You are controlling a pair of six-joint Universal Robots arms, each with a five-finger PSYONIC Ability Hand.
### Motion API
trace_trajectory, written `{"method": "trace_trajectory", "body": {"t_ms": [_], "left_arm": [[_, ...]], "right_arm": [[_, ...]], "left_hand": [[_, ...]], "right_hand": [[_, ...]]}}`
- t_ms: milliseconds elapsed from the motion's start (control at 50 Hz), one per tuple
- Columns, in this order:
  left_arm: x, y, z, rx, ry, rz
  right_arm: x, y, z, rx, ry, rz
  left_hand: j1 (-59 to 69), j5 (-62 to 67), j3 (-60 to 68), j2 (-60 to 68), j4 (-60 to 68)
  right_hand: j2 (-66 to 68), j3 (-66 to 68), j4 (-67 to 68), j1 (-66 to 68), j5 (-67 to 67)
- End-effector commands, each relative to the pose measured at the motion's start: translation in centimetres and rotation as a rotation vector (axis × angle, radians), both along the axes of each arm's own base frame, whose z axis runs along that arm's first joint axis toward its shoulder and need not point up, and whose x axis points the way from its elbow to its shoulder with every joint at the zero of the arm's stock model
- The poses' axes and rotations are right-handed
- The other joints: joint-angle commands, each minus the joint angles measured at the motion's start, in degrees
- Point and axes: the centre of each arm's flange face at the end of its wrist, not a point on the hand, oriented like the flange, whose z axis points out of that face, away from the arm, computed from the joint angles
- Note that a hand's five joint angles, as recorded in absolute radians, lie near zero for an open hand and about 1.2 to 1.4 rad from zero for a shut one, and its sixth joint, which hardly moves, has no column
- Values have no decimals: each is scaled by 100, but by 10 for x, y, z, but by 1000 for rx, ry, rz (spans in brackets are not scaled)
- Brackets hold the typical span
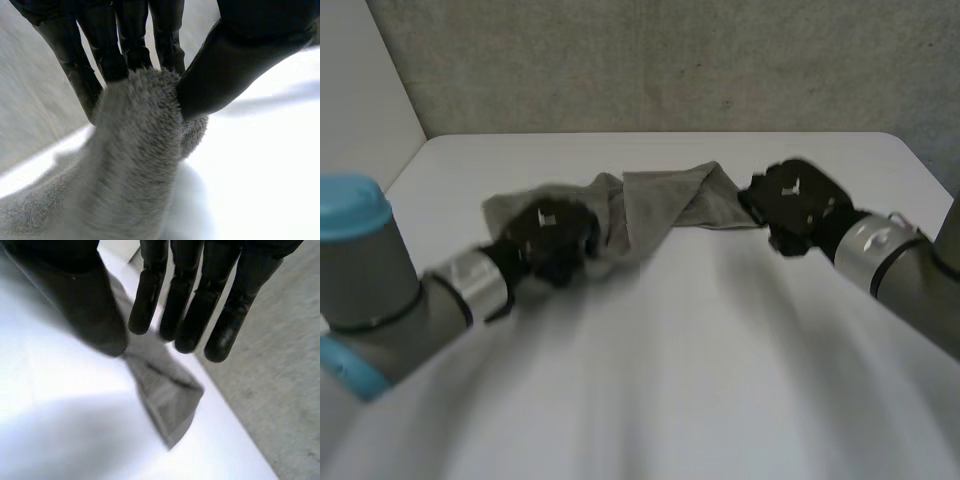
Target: Fold the towel.
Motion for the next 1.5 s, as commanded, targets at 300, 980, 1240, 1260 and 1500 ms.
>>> {"method": "trace_trajectory", "body": {"t_ms": [300,980,1240,1260,1500], "left_arm": [[26,48,-3,-105,-209,-43],[37,58,-4,-2,-136,18],[49,46,-5,8,-132,72],[49,46,-5,8,-132,72],[50,49,-9,22,-136,71]], "right_arm": [[17,12,-15,10,84,1],[137,-16,-77,69,122,336],[149,-18,-103,-83,277,349],[149,-18,-103,-83,277,349],[150,-23,-89,-134,280,304]], "left_hand": [[347,216,108,222,-28],[-5120,-5251,-5359,-5245,-5495],[-5120,-5251,-5359,-5245,-5495],[-5120,-5251,-5359,-5245,-5495],[-5136,-5268,-5376,-5261,-5512]], "right_hand": [[-3530,-3596,-3603,-3551,-3512],[-3111,-3176,-3183,-3131,-3092],[-1934,-2000,-2007,-1955,-1916],[-1932,-1998,-2005,-1953,-1914],[3108,3043,3035,3088,3127]]}}
